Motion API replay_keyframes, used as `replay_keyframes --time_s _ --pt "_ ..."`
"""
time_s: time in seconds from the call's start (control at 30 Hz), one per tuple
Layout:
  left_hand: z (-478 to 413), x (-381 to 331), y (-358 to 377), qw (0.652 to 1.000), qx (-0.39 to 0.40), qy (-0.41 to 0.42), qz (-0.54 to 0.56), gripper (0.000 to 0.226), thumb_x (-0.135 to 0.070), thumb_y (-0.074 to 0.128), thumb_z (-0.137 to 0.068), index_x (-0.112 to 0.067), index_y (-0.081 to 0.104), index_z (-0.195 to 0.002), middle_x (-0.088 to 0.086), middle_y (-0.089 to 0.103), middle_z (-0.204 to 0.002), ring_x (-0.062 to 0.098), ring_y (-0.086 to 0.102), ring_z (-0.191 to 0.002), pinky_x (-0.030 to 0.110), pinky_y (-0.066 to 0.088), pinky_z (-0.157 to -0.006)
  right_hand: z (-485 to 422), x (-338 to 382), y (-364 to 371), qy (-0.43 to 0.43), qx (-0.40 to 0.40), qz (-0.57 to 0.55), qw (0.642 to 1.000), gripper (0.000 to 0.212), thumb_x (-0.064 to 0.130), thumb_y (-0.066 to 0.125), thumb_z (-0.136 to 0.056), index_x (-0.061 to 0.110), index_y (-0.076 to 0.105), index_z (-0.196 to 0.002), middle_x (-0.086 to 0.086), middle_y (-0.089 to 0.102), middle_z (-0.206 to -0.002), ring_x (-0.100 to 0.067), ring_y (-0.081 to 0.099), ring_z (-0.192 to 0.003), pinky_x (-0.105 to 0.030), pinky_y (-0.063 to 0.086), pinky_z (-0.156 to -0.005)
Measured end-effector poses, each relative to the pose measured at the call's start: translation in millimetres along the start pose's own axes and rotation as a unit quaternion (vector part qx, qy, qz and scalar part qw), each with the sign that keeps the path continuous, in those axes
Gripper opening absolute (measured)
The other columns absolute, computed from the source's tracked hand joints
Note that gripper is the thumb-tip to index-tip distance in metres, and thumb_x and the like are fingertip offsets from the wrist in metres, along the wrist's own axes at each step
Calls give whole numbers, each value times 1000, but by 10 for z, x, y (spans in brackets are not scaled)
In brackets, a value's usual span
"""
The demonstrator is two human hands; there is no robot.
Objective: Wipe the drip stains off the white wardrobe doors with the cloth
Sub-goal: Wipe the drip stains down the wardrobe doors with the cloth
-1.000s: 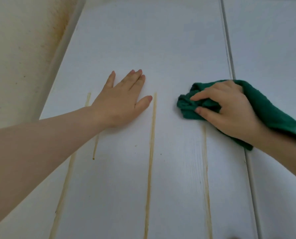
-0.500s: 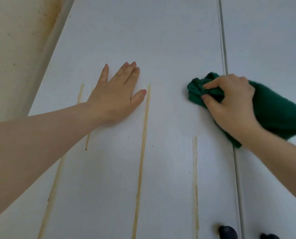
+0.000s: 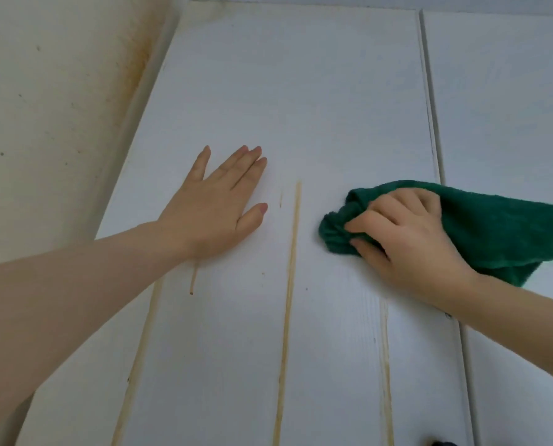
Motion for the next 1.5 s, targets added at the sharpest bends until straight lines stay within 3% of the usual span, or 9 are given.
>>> replay_keyframes --time_s 0.1,0.27,0.43,0.63,0.83,1.0,1.17,1.37,1.5 --pt "95 27 62 999 14 36 -15 79 -56 -17 -73 -19 -22 -142 -6 -20 -154 -2 -27 -131 36 -20 -111 -307 -105 28 -32 15 16 999 24 26 50 -78 8 67 -81 -7 60 -74 -28 52 -77 -36 29 -76" --pt "168 61 -11 999 -20 49 6 69 -55 -10 -79 -21 -19 -138 -12 -22 -145 -1 -21 -134 34 -19 -112 -583 -487 184 233 11 48 971 20 21 53 -91 15 59 -109 -10 53 -107 -32 44 -105 -38 23 -86" --pt "246 153 -84 997 -40 63 6 65 -52 -2 -85 -20 -12 -141 -9 -13 -149 2 -11 -138 35 -14 -114 -339 333 262 -42 17 -15 999 25 30 47 -82 17 68 -86 -4 57 -78 -26 49 -79 -37 26 -76" --pt "262 313 -123 998 -37 47 37 65 -54 -3 -82 -22 -13 -139 -13 -14 -147 -3 -14 -137 31 -15 -115 -802 -222 319 222 27 47 973 23 26 48 -94 22 57 -115 -9 50 -114 -31 41 -109 -41 25 -90" --pt "453 681 -9 999 -24 41 20 69 -54 4 -88 -14 0 -144 -5 1 -153 2 -3 -139 27 -10 -114 -596 554 348 -61 11 -6 998 24 31 47 -77 19 68 -81 -5 59 -77 -29 55 -73 -39 35 -74" --pt "659 1007 35 997 -22 -34 59 81 -57 4 -80 -10 0 -145 -8 -3 -149 4 0 -139 19 -7 -110 -874 -178 363 209 -3 53 977 19 23 53 -91 17 61 -107 -15 53 -106 -36 45 -102 -45 28 -87" --pt "656 1149 187 968 5 -161 191 60 -41 18 -99 -12 3 -150 -2 0 -157 5 -3 -142 19 -4 -112 -612 664 470 -82 44 -15 996 26 33 45 -81 19 67 -88 -7 59 -84 -27 46 -84 -38 28 -77" --pt "684 1139 320 980 82 -136 117 65 -48 10 -95 -16 -6 -149 -5 -14 -156 7 -14 -142 22 -7 -113 -1251 -62 474 235 42 41 970 25 29 47 -93 25 54 -116 -11 47 -121 -33 38 -115 -43 27 -93" --pt "697 1098 310 980 104 -132 110 60 -38 19 -100 -17 -11 -148 -4 -18 -155 8 -17 -142 24 -7 -114 -893 978 655 5 33 -50 998 22 30 49 -83 23 65 -95 -8 57 -93 -26 46 -93 -36 23 -79"
Point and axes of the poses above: each hand's wrist, its own z-axis away from the middle knuckle, its own y-axis out of the palm, x = y × z, the point moved 9 cm from there along -z, towards the middle knuckle
